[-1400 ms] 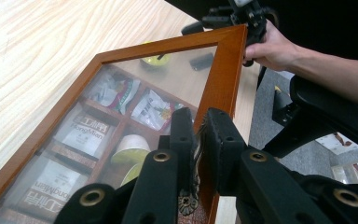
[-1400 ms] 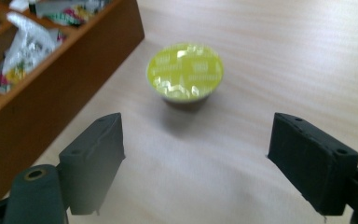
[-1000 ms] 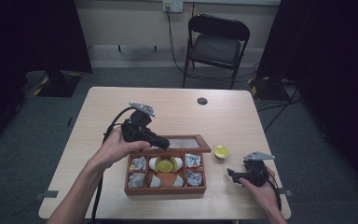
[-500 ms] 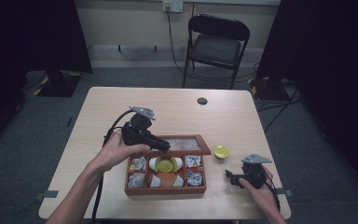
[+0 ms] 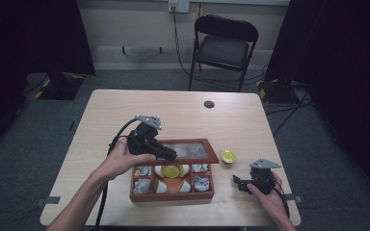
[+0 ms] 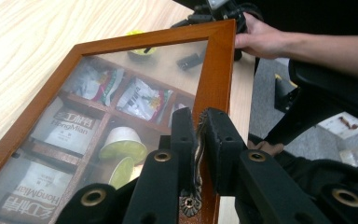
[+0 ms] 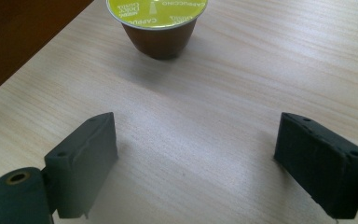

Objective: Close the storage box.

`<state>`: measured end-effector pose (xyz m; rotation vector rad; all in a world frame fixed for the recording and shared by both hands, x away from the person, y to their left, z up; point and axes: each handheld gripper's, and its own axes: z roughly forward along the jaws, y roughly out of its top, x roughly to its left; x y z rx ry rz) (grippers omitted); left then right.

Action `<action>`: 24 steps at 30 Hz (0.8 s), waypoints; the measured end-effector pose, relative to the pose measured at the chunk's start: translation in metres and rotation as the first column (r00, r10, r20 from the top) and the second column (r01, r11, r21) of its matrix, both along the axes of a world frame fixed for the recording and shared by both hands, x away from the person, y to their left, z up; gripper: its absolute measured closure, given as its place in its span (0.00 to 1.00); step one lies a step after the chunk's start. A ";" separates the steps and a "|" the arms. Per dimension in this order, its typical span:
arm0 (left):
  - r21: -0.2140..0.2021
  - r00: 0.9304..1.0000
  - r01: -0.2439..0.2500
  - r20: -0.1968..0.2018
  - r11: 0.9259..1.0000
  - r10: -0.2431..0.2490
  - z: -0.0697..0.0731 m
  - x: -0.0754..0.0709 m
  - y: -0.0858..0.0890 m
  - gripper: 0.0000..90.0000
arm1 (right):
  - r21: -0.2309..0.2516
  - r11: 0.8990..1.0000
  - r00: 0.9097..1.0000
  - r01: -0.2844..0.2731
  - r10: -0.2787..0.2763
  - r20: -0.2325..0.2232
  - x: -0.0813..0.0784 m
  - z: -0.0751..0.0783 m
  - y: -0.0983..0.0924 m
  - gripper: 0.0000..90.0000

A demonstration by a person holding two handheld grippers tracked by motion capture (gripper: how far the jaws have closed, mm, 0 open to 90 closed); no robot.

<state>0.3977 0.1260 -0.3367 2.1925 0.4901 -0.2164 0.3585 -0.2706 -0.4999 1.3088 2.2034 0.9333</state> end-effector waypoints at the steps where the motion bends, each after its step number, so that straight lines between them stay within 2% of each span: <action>1: 0.001 1.000 0.003 -0.001 1.000 -0.003 -0.001 0.000 0.000 0.91 | 0.000 1.000 1.000 0.000 0.000 0.000 0.000 0.000 0.000 0.13; 11: 0.007 1.000 0.018 0.016 1.000 -0.018 -0.009 -0.008 -0.002 0.91 | 0.000 1.000 1.000 -0.002 0.002 -0.001 0.000 0.000 0.000 0.13; 20: 0.033 0.999 0.036 0.022 0.999 -0.037 -0.020 -0.017 -0.005 0.91 | 0.000 1.000 1.000 -0.003 0.003 -0.001 0.000 0.000 0.000 0.13; 24: 0.028 0.999 0.034 0.036 0.999 -0.035 -0.024 -0.020 -0.005 0.92 | 0.000 1.000 1.000 -0.003 0.003 -0.001 0.000 0.000 0.000 0.13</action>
